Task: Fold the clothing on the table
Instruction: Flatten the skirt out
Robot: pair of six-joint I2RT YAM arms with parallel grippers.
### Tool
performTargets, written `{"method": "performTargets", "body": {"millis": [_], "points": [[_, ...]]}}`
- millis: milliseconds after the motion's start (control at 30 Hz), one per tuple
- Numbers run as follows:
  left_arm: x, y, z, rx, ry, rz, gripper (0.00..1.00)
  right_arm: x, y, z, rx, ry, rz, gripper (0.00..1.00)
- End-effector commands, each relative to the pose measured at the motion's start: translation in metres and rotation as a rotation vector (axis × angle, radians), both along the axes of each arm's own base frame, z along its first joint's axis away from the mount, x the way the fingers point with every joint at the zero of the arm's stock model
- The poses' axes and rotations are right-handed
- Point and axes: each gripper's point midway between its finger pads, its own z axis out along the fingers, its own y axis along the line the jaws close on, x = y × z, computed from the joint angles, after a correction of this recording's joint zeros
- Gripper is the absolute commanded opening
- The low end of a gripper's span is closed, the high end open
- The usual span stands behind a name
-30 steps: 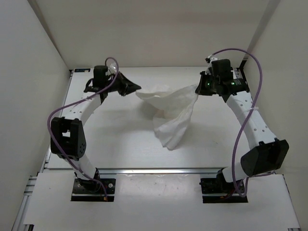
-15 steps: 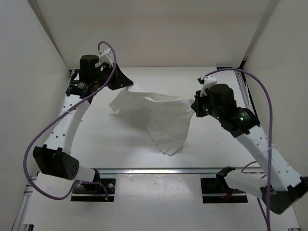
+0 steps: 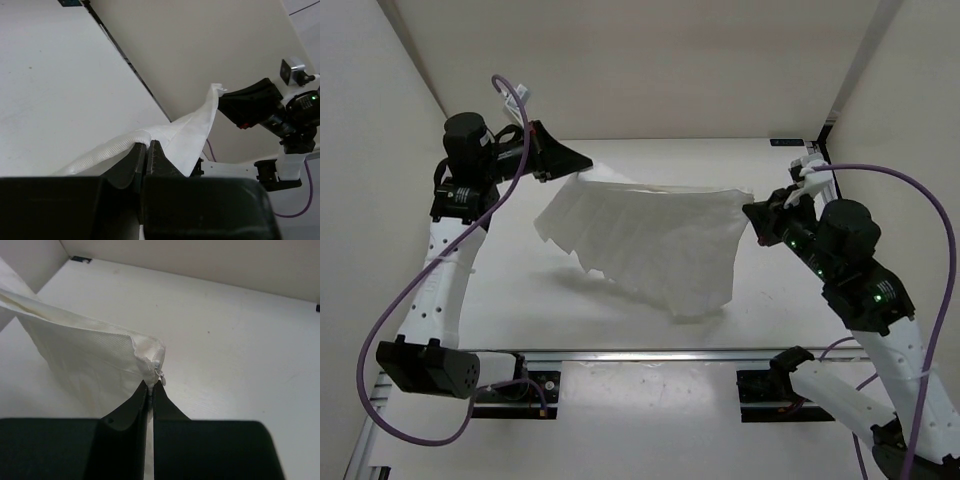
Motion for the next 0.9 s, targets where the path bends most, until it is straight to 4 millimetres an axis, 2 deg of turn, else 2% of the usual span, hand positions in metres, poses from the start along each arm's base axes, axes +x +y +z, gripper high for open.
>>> {"method": "performTargets", "body": {"millis": [0,67,133,167,200,300,333,367,400,433,467,500,533,567,600,633,667,700,767,833,867], "points": [[0.005,0.007,-0.012,-0.067,0.052,0.010,0.00,0.016,-0.015,-0.043,-0.067,0.137,-0.079,0.00],[0.007,0.007,-0.030,-0.093,0.097,-0.002,0.00,0.022,-0.021,-0.070,-0.082,0.200,-0.096,0.00],[0.014,0.008,-0.054,-0.106,0.156,0.015,0.00,0.033,-0.029,-0.083,-0.058,0.240,-0.115,0.00],[0.018,0.010,-0.060,-0.101,0.179,0.029,0.00,0.037,-0.030,-0.088,-0.051,0.256,-0.111,0.00],[0.022,0.010,-0.067,-0.082,0.192,0.058,0.00,0.043,-0.039,-0.092,-0.044,0.272,-0.137,0.00],[0.054,0.015,-0.086,-0.008,0.219,0.157,0.00,0.070,-0.055,-0.105,-0.060,0.329,-0.208,0.00],[0.064,0.015,-0.086,0.001,0.230,0.186,0.00,0.079,-0.063,-0.103,-0.068,0.323,-0.247,0.00],[0.081,0.017,-0.089,0.002,0.237,0.213,0.00,0.090,-0.068,-0.111,-0.078,0.358,-0.266,0.00],[0.085,0.009,-0.091,-0.004,0.252,0.202,0.00,0.106,-0.069,-0.117,-0.093,0.398,-0.277,0.00],[0.098,0.006,-0.092,-0.004,0.256,0.219,0.00,0.120,-0.073,-0.123,-0.101,0.449,-0.308,0.00],[0.116,0.006,-0.090,-0.003,0.245,0.248,0.00,0.130,-0.079,-0.115,-0.109,0.450,-0.353,0.00],[0.123,0.000,-0.080,0.008,0.224,0.257,0.00,0.145,-0.078,-0.124,-0.132,0.482,-0.365,0.00],[0.136,-0.006,-0.093,0.029,0.243,0.262,0.00,0.162,-0.081,-0.123,-0.170,0.478,-0.390,0.00],[0.151,-0.007,-0.092,0.037,0.254,0.280,0.00,0.174,-0.080,-0.103,-0.187,0.427,-0.407,0.00],[0.157,-0.012,-0.077,0.031,0.219,0.281,0.00,0.183,-0.073,-0.107,-0.219,0.431,-0.404,0.00],[0.167,-0.013,-0.079,0.026,0.229,0.289,0.00,0.196,-0.076,-0.089,-0.251,0.381,-0.442,0.00],[0.174,-0.013,-0.069,0.010,0.200,0.297,0.00,0.202,-0.074,-0.065,-0.276,0.314,-0.463,0.00],[0.176,-0.010,-0.058,-0.014,0.181,0.300,0.00,0.207,-0.064,-0.049,-0.292,0.261,-0.452,0.00],[0.175,-0.008,-0.040,-0.042,0.137,0.292,0.00,0.206,-0.065,-0.036,-0.288,0.220,-0.481,0.00],[0.174,0.001,-0.040,-0.022,0.114,0.307,0.00,0.197,-0.059,-0.028,-0.259,0.191,-0.448,0.00],[0.171,0.006,-0.044,-0.011,0.121,0.322,0.00,0.196,-0.054,-0.045,-0.277,0.191,-0.428,0.00]]}}
